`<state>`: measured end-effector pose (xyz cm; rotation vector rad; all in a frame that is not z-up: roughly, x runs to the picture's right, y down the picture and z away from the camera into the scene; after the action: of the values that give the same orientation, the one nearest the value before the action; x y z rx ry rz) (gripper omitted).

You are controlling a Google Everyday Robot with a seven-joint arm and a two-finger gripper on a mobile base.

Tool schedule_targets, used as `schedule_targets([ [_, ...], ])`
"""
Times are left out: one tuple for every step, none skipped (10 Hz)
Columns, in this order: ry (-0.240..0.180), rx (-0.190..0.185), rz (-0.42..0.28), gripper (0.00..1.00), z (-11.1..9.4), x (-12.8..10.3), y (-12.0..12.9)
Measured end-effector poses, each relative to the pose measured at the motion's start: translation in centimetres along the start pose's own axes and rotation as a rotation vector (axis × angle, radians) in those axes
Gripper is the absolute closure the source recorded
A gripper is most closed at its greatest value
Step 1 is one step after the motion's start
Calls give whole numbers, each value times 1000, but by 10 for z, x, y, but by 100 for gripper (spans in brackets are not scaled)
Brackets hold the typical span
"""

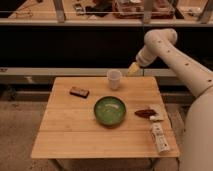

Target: Push the eraser across the table

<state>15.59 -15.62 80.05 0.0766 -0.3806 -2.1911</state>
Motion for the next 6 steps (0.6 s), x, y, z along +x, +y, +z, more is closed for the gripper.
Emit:
schedule_targets([
  [54,7,-45,20,-6,49,-22],
  [83,15,-65,20,-10,73,-36],
  [84,10,-68,20,-10,74,-35],
  [80,2,-66,20,-11,70,-30],
  [80,2,-66,20,-11,71,-31],
  [81,4,-67,20,-11,72,-32],
])
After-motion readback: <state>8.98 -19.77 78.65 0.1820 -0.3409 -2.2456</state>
